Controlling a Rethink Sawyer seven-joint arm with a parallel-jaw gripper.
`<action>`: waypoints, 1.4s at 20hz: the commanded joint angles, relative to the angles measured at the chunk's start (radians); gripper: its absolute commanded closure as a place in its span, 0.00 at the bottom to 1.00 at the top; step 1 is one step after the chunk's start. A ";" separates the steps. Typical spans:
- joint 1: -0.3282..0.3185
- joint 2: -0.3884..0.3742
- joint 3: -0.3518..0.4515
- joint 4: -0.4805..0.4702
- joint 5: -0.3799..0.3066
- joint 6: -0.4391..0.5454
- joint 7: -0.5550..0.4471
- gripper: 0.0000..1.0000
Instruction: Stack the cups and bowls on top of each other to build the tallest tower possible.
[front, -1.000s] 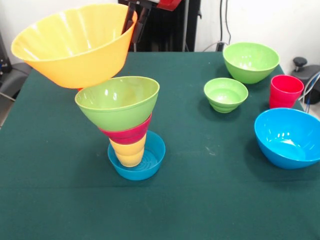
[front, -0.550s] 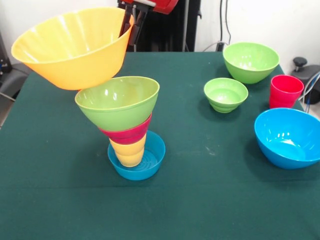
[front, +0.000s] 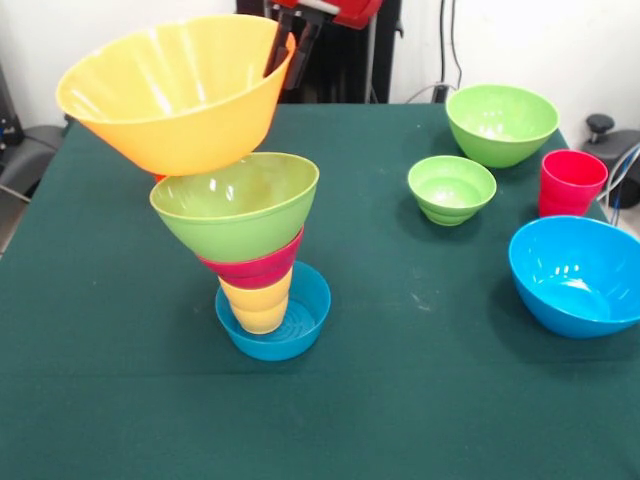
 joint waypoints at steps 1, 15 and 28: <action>0.054 0.043 -0.020 0.051 0.014 -0.038 0.200 1.00; 0.080 0.086 -0.052 -0.012 0.004 -0.069 0.178 1.00; 0.133 0.112 -0.088 -0.041 0.024 -0.058 0.208 1.00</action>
